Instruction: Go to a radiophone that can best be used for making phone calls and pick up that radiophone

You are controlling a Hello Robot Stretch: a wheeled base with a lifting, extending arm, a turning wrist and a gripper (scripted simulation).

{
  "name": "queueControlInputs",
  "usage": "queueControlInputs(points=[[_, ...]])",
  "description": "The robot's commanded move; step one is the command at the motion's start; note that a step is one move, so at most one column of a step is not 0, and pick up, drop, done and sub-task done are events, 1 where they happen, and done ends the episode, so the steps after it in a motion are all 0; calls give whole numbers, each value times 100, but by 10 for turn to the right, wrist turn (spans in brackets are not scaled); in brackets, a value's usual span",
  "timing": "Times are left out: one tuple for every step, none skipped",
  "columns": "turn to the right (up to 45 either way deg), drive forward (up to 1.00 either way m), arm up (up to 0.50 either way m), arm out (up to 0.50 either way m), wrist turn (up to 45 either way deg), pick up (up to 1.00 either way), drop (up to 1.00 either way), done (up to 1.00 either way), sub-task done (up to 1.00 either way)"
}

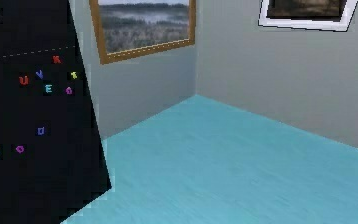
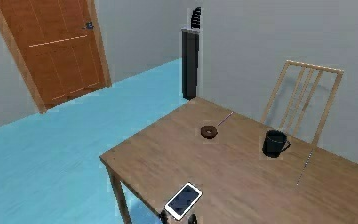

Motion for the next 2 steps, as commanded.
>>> queueControlInputs(points=[[0,0,10,0,0,0,0,0,0],[0,0,0,0,0,0,0,100,0]])
